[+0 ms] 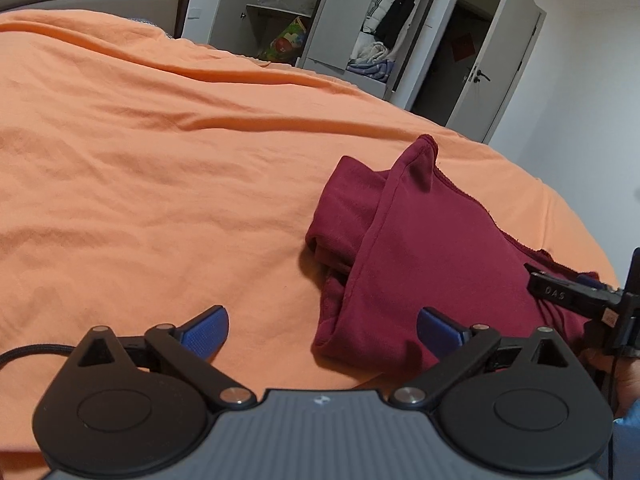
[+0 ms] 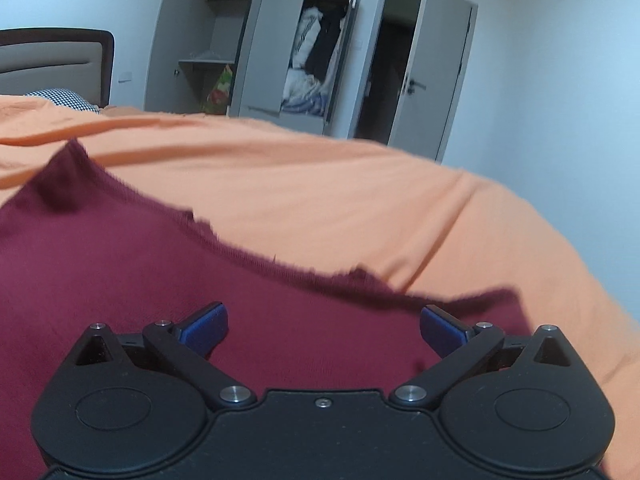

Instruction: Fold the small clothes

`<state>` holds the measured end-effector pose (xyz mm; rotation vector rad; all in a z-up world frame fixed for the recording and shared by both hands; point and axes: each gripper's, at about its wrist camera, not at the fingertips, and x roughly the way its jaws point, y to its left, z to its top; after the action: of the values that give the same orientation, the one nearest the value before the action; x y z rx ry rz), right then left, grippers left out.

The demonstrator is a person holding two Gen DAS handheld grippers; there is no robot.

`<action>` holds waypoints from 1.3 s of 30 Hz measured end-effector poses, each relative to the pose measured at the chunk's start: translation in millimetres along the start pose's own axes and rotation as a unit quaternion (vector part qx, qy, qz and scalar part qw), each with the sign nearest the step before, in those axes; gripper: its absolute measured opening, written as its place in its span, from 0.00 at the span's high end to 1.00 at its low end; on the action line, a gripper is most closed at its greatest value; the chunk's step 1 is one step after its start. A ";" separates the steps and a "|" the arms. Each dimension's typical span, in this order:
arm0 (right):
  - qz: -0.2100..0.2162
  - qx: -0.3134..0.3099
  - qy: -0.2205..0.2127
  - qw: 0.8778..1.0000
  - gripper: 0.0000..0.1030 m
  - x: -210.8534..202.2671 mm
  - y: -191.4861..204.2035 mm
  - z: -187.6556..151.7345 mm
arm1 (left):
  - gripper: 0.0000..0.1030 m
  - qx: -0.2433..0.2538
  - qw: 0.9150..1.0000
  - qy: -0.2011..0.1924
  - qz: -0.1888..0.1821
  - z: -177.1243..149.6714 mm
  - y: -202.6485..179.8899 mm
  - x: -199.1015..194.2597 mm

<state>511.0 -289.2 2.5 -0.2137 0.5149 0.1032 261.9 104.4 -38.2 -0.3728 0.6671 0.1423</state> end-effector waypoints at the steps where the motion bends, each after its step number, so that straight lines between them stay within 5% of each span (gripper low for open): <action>1: 0.002 0.006 0.003 1.000 0.01 1.5 -1.4 -2.5 | 0.00 0.002 1.000 0.003 -0.001 -0.7 -0.3 0.9; 11: 0.004 0.028 -0.014 1.000 0.01 -28.6 -2.4 -15.8 | 0.00 -0.044 0.996 0.020 -0.068 -8.1 5.3 -4.2; 25: 0.011 -0.035 -0.036 0.999 0.01 -118.6 20.7 -68.1 | 0.00 -0.030 0.999 0.007 -0.039 -24.2 -11.4 -12.2; 39: 0.025 0.004 -0.037 0.999 0.00 -122.7 17.8 -96.6 | 0.00 -0.051 0.999 0.015 0.001 -5.1 -11.6 5.9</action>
<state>356.0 -299.3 -21.4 -0.1894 0.4473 0.1565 266.4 91.8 -42.2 -0.4736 0.6907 0.1729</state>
